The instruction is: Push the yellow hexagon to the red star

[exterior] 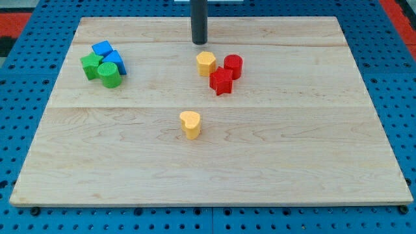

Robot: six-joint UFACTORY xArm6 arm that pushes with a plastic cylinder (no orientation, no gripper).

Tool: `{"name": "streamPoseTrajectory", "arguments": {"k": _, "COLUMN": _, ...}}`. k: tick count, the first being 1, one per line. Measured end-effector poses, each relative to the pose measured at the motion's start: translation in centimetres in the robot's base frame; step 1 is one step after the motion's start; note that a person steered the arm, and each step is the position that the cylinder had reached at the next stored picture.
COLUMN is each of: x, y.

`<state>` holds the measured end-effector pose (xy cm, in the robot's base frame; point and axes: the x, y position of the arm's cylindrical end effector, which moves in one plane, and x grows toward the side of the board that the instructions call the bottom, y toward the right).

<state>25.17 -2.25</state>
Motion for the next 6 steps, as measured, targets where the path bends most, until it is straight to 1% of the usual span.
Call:
{"name": "streamPoseTrajectory", "arguments": {"k": 1, "x": 5.8, "y": 1.2}}
{"name": "streamPoseTrajectory", "arguments": {"k": 2, "x": 6.6, "y": -0.9}}
{"name": "streamPoseTrajectory", "arguments": {"k": 3, "x": 7.9, "y": -0.2}}
{"name": "streamPoseTrajectory", "arguments": {"k": 4, "x": 8.0, "y": -0.3}}
{"name": "streamPoseTrajectory", "arguments": {"k": 5, "x": 11.2, "y": 0.9}}
{"name": "streamPoseTrajectory", "arguments": {"k": 6, "x": 11.0, "y": -1.2}}
